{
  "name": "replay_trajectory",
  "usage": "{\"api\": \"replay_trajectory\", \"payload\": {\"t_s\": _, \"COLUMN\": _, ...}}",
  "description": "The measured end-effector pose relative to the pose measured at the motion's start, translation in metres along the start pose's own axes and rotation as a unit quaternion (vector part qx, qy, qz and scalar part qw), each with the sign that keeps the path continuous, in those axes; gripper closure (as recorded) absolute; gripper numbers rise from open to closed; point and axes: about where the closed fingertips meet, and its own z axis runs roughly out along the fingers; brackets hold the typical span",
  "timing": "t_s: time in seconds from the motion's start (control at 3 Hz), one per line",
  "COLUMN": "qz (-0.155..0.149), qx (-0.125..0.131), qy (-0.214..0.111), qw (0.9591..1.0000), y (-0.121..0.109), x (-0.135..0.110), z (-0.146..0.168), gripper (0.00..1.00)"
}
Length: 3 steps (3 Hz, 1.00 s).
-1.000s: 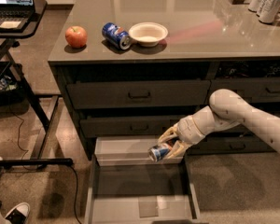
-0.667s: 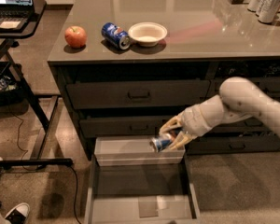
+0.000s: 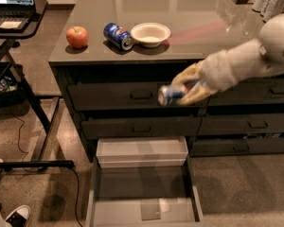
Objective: Pick redbull can from bottom drawer and place on counter
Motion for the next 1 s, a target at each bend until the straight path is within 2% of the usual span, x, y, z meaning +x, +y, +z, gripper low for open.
{"api": "replay_trajectory", "payload": {"t_s": 0.33, "qz": 0.062, "qx": 0.019, "qy": -0.012, "qw": 0.9979, "y": -0.044, "x": 0.003, "z": -0.033, "gripper": 1.0}}
{"api": "replay_trajectory", "payload": {"t_s": 0.67, "qz": 0.159, "qx": 0.049, "qy": -0.027, "qw": 0.9856, "y": -0.075, "x": 0.032, "z": -0.065, "gripper": 1.0}}
{"api": "replay_trajectory", "payload": {"t_s": 1.0, "qz": 0.171, "qx": 0.08, "qy": -0.024, "qw": 0.9817, "y": -0.096, "x": 0.028, "z": -0.09, "gripper": 1.0}}
